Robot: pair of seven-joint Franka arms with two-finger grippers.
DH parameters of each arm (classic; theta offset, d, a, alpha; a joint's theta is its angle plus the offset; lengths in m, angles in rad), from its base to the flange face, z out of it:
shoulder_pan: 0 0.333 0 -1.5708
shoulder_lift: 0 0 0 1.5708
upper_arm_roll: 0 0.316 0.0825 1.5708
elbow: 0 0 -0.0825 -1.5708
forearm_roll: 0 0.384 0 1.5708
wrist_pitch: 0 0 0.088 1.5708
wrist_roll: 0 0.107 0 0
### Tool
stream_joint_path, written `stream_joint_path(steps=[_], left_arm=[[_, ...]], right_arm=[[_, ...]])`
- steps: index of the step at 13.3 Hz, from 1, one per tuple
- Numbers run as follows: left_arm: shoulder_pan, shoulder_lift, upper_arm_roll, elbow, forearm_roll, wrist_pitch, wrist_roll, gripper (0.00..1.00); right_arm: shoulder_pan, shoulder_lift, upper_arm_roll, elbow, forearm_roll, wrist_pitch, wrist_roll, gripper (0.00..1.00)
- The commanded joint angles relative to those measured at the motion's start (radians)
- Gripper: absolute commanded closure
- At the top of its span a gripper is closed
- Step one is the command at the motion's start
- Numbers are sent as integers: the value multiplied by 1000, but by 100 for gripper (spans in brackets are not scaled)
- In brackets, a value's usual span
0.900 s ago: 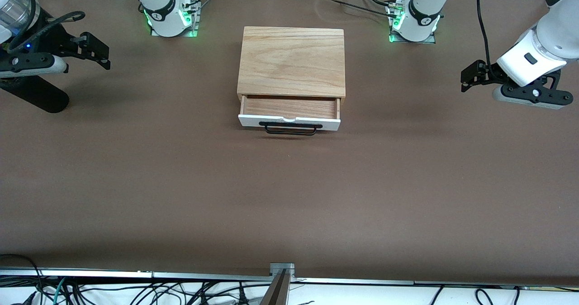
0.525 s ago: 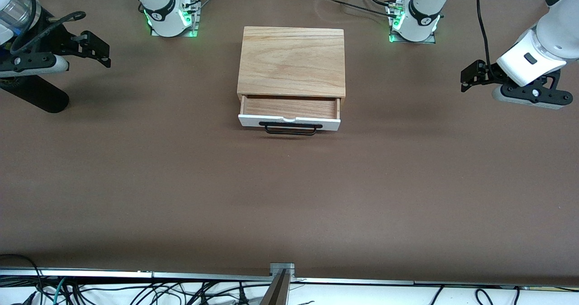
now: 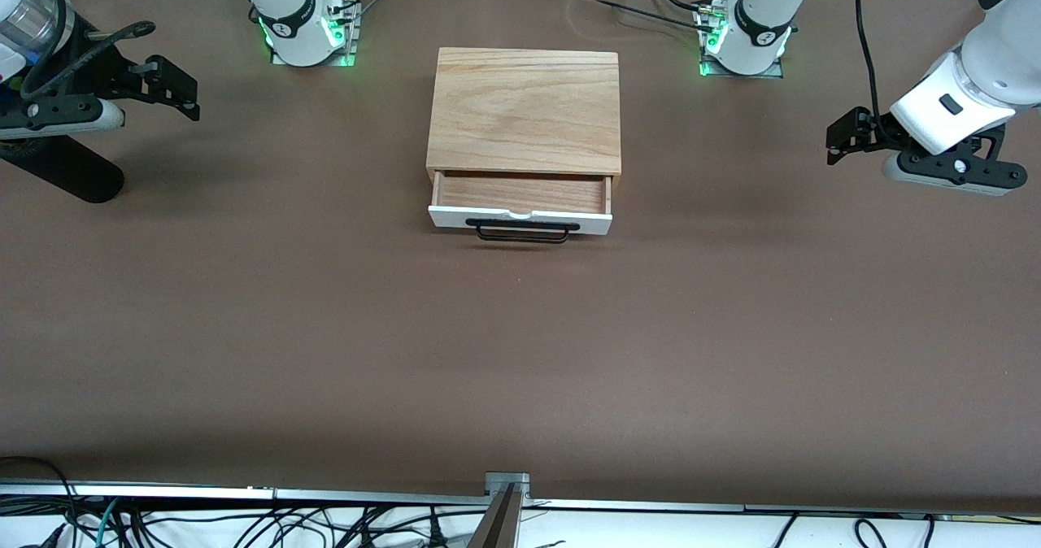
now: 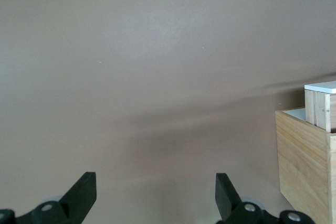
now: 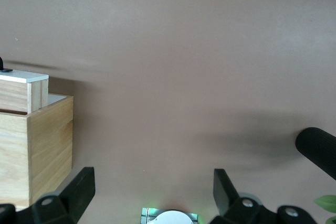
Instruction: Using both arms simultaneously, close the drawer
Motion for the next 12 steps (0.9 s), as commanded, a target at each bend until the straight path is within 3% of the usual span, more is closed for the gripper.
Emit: stream_joint_path(steps=[1,12], left_arm=[[0,-10,0,25,-13,-17,-4,0],[-3,-8,-4,26,-7,-22,4,0]], right_arm=[[0,7,-2,20,11,-18,-13,0],[0,10,-2,19,17,-15,-13,0]])
